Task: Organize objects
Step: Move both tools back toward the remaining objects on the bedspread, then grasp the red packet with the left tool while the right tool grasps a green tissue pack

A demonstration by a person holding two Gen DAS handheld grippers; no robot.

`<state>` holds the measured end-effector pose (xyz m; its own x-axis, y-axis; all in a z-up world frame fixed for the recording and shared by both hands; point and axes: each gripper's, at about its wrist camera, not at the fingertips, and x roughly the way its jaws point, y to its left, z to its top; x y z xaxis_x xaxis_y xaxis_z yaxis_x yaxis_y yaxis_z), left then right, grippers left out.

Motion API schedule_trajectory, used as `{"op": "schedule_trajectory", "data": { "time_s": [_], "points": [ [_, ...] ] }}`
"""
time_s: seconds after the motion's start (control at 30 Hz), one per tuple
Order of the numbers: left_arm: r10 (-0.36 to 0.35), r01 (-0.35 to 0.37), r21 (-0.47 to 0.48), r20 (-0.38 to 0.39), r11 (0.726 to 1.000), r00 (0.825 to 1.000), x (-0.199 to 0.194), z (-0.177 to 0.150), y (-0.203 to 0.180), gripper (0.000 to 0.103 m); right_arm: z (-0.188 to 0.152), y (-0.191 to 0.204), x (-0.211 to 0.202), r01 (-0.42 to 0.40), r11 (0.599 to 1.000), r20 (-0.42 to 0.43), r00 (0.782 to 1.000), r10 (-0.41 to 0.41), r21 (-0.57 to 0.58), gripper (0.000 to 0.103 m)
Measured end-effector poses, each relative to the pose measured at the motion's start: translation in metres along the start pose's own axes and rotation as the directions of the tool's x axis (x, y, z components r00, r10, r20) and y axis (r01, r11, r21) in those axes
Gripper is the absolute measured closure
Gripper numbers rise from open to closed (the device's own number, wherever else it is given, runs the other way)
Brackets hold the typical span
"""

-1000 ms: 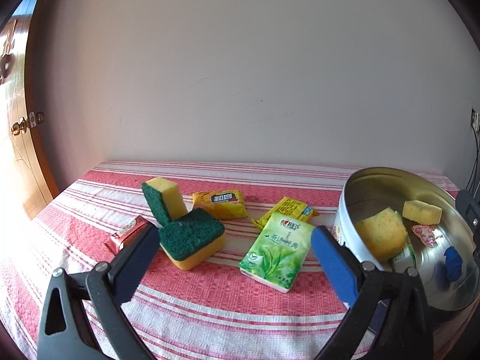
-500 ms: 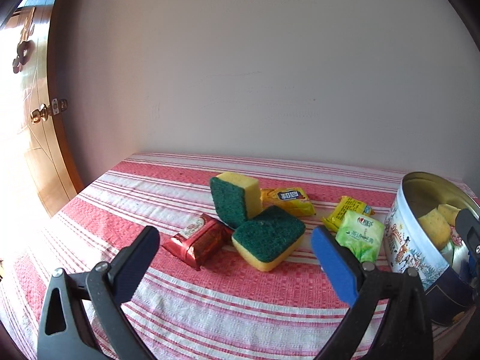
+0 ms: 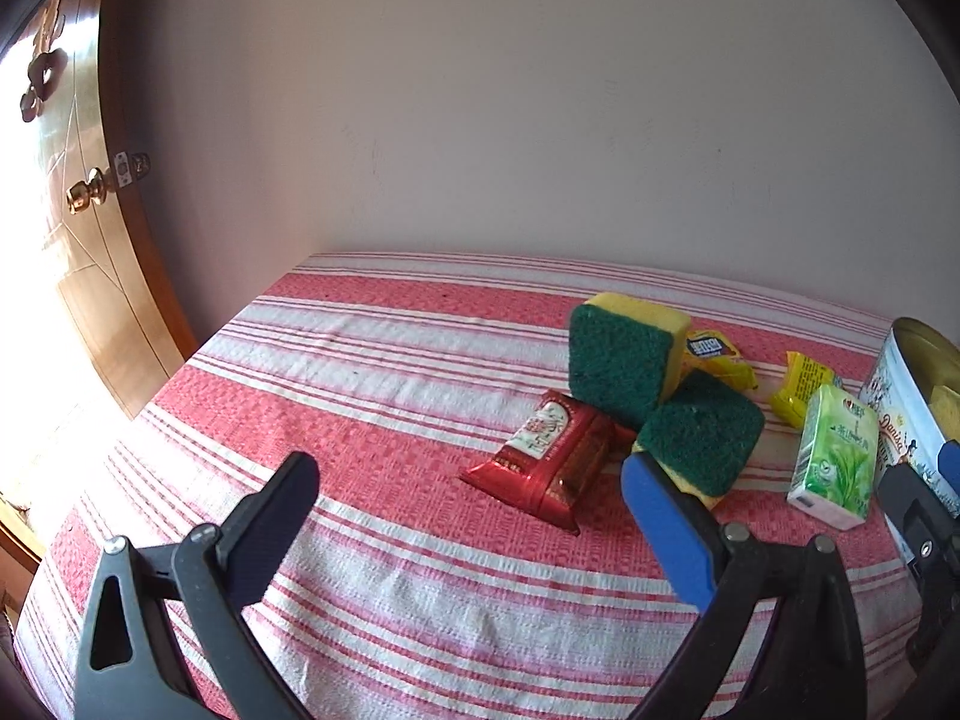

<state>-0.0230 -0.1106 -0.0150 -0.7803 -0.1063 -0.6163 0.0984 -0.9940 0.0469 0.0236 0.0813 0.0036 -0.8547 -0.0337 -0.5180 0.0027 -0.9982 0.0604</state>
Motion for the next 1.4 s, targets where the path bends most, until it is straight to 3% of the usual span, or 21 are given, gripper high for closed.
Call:
{"op": "schedule_trajectory", "data": {
  "time_s": [0.07, 0.27, 0.4, 0.53, 0.63, 0.8, 0.87, 0.93, 1.0, 1.13, 1.3, 1.4],
  "points": [
    [-0.003, 0.003, 0.026, -0.020, 1.000, 1.000, 0.007, 0.002, -0.002, 0.001, 0.000, 0.001, 0.010, 0.000, 1.000, -0.046, 0.999, 0.001, 0.024, 0.017],
    [-0.006, 0.015, 0.117, -0.079, 0.993, 0.997, 0.032, 0.013, -0.012, 0.001, -0.001, 0.006, 0.029, 0.101, 0.994, -0.117, 0.989, -0.094, 0.051, 0.017],
    [-0.031, 0.050, 0.135, -0.137, 0.990, 0.990, 0.047, 0.016, -0.018, 0.001, -0.002, 0.011, 0.044, 0.101, 0.993, -0.192, 0.978, -0.087, 0.064, 0.017],
    [-0.048, 0.076, 0.153, -0.177, 0.985, 0.983, 0.059, 0.019, -0.023, 0.001, -0.002, 0.003, 0.048, 0.164, 0.977, -0.199, 0.971, -0.134, 0.139, 0.017],
    [-0.052, 0.085, 0.137, -0.224, 0.987, 0.973, 0.072, 0.020, -0.023, 0.004, 0.000, 0.001, 0.059, 0.192, 0.968, -0.228, 0.962, -0.152, 0.162, 0.018],
    [-0.148, 0.168, 0.051, -0.264, 0.985, 0.953, 0.079, 0.020, -0.013, 0.012, 0.002, -0.002, 0.084, 0.223, 0.950, -0.302, 0.941, -0.151, 0.217, 0.018],
    [-0.143, 0.161, 0.047, -0.257, 0.986, 0.956, 0.077, 0.019, -0.013, 0.017, 0.005, 0.001, 0.090, 0.233, 0.950, -0.311, 0.936, -0.163, 0.205, 0.019],
    [-0.152, 0.167, 0.044, -0.243, 0.985, 0.958, 0.074, 0.019, -0.013, 0.032, 0.007, 0.003, 0.093, 0.219, 0.956, -0.310, 0.939, -0.151, 0.196, 0.026],
    [-0.156, 0.168, 0.036, -0.228, 0.985, 0.961, 0.070, 0.019, -0.012, 0.063, 0.007, 0.004, 0.092, 0.184, 0.964, -0.300, 0.946, -0.121, 0.193, 0.043],
    [-0.179, 0.181, -0.006, -0.202, 0.983, 0.963, 0.065, 0.019, -0.004, 0.064, 0.006, 0.003, 0.088, 0.116, 0.974, -0.287, 0.956, -0.056, 0.195, 0.046],
    [-0.144, 0.141, -0.062, -0.048, 0.988, 0.988, 0.037, 0.021, 0.010, 0.064, 0.005, -0.002, 0.072, -0.004, 0.974, -0.225, 0.973, 0.056, 0.227, 0.047],
    [-0.119, 0.120, -0.060, 0.029, 0.991, 0.993, 0.024, 0.021, 0.014, 0.064, 0.008, -0.005, 0.051, -0.090, 0.967, -0.148, 0.981, 0.128, 0.240, 0.047]
  ]
}}
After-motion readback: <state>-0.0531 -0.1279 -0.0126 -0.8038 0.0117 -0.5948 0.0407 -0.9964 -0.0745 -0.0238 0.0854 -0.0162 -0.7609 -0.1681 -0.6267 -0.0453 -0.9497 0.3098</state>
